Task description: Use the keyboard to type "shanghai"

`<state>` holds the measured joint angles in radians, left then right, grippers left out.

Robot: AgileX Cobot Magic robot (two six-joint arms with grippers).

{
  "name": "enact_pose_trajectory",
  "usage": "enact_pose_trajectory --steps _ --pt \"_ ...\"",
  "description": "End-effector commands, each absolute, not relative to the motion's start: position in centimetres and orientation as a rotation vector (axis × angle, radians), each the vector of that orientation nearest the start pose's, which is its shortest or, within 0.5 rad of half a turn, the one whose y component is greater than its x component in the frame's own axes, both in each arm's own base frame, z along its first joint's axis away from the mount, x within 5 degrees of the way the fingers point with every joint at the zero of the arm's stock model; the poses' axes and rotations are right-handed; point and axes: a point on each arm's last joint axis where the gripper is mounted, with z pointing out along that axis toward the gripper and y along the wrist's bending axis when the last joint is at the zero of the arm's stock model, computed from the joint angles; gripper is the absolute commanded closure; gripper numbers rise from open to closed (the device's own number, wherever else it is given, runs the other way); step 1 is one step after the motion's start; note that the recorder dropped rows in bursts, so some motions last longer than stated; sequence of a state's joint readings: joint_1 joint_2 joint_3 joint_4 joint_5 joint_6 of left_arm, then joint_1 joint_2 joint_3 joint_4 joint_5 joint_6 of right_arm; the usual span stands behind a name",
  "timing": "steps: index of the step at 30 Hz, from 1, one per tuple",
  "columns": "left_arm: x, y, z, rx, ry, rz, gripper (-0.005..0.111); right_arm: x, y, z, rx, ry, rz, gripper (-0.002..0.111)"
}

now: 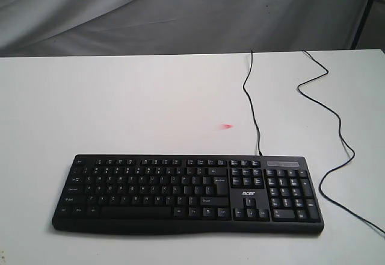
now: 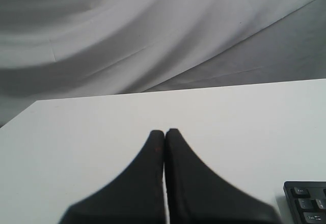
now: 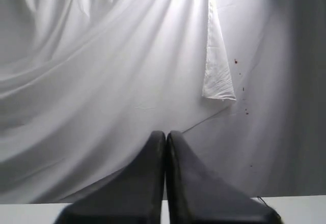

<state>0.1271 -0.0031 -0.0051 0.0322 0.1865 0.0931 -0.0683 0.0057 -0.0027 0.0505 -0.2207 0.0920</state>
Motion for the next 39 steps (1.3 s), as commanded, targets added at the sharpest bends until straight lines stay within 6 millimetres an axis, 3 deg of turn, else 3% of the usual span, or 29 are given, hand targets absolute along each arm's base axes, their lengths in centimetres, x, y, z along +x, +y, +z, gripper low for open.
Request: enact_pose_trajectory --steps 1,4,11,19,24,30,35,39 --pt "5.6 0.7 19.7 -0.006 1.667 0.19 0.106 5.2 -0.4 23.4 0.138 1.246 0.053 0.108" --pt "5.6 0.7 19.7 -0.006 1.667 0.19 0.106 5.2 -0.5 23.4 0.147 1.24 0.064 0.108" --pt "5.6 0.7 19.7 -0.006 1.667 0.19 0.106 4.8 -0.4 26.7 0.172 1.202 0.11 0.108" --pt "5.6 0.7 19.7 -0.006 1.667 0.19 0.106 8.2 -0.7 28.8 0.195 1.358 0.107 0.108" --pt "5.6 0.7 19.7 -0.006 1.667 0.19 0.106 10.8 -0.8 31.2 0.188 1.409 0.095 0.108" --pt "5.6 0.7 19.7 -0.006 1.667 0.19 0.106 12.1 -0.9 33.8 0.174 1.419 0.085 0.108" --pt "5.6 0.7 19.7 -0.006 1.667 0.19 0.106 13.6 -0.9 37.4 0.155 1.448 0.062 0.108" --pt "5.6 0.7 19.7 -0.006 1.667 0.19 0.106 15.3 -1.1 39.3 0.138 1.529 0.03 0.108"
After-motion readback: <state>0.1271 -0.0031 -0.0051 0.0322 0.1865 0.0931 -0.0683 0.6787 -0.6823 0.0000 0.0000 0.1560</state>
